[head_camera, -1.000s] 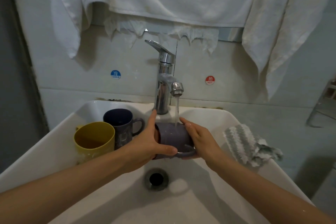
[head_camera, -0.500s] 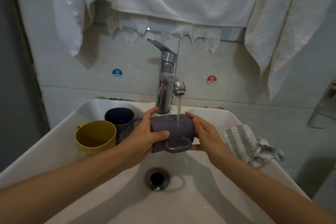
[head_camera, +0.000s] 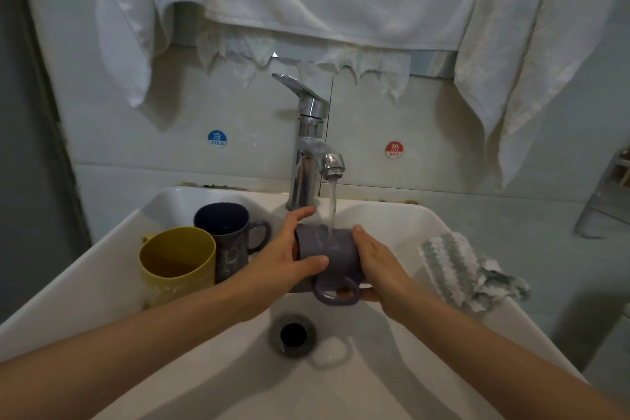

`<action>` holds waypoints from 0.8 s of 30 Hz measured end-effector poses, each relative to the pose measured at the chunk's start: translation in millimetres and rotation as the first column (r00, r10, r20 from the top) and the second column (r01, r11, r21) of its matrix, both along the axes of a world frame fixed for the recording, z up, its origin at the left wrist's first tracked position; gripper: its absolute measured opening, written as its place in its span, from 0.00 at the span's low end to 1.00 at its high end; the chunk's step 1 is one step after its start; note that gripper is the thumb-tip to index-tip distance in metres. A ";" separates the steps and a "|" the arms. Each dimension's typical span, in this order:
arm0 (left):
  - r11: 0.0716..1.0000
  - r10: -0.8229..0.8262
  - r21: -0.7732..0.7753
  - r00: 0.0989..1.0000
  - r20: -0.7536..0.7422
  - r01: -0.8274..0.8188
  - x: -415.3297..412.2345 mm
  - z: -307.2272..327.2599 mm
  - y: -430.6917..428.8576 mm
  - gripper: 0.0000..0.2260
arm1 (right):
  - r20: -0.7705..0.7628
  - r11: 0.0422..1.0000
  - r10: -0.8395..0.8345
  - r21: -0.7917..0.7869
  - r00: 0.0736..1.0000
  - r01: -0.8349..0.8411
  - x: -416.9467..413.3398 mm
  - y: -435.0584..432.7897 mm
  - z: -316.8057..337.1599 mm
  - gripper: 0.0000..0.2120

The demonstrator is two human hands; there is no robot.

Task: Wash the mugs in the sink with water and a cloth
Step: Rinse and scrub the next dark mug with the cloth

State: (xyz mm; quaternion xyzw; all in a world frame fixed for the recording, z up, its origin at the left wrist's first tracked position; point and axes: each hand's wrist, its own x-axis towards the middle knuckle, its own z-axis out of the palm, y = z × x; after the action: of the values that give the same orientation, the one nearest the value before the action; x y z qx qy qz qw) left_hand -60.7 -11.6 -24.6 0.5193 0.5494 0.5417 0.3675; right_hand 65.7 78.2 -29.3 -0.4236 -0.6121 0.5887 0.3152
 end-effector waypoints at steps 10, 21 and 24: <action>0.996 0.075 0.073 0.964 -0.253 -0.058 -10.0 6.5 8.5 0.32 | -0.065 0.969 0.244 -0.032 0.968 -0.246 9.1 4.7 2.0 0.20; 0.976 0.219 0.027 0.974 -0.058 -0.218 13.2 -11.3 12.1 0.03 | -0.149 0.992 0.063 -0.104 0.987 -0.079 21.6 20.1 3.0 0.25; 0.964 0.264 0.042 0.964 -0.043 -0.262 13.6 -9.1 15.2 0.04 | 0.009 0.986 0.126 -0.111 0.992 -0.124 29.1 24.6 8.6 0.29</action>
State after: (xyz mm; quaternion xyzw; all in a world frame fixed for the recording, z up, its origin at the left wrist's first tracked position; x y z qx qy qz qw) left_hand -47.1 3.5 -33.7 0.4610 0.6125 0.5827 0.2696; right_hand 94.9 102.7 -20.7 -0.4060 -0.6063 0.6369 0.2489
